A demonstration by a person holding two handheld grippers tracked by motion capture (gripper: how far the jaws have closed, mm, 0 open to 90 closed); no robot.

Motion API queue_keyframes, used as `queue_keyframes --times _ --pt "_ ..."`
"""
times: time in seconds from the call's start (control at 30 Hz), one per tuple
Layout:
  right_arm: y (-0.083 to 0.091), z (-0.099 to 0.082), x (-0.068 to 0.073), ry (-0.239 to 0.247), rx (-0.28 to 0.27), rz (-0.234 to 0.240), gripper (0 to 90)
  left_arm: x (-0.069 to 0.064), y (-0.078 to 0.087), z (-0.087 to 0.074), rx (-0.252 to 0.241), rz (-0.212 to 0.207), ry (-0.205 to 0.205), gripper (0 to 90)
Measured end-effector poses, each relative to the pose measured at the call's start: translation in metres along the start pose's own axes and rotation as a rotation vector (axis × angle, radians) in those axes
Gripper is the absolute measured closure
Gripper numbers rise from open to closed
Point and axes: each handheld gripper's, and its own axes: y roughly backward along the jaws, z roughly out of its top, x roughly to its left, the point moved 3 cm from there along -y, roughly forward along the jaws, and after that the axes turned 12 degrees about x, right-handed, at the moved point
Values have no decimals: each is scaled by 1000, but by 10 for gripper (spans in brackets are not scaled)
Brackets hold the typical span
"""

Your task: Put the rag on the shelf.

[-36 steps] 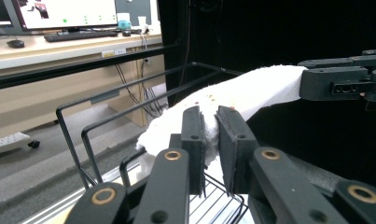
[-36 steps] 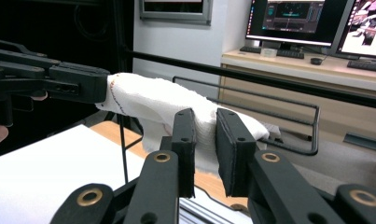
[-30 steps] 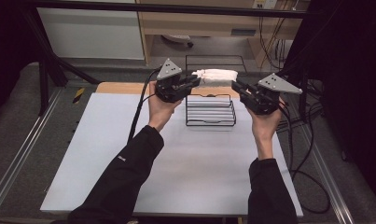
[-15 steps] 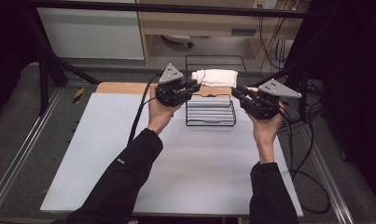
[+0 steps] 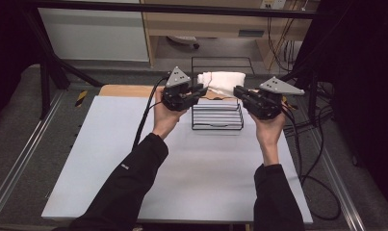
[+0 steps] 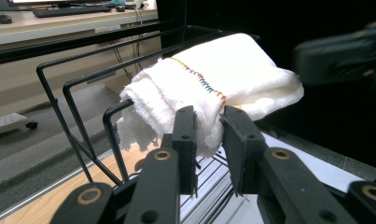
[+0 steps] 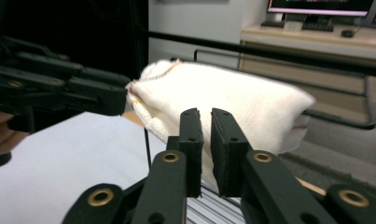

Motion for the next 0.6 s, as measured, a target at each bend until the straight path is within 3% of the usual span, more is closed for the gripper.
queue_keyframes --times 0.23,0.43,0.6 --pt "-20 -5 -3 -20 49 -16 840 1 7 -1 7 -23 5 568" --pt "-33 -10 -9 -36 85 -30 812 5 5 -8 51 -11 11 460" --pt "-32 -11 -9 -35 77 -15 764 8 7 -19 84 3 15 358"
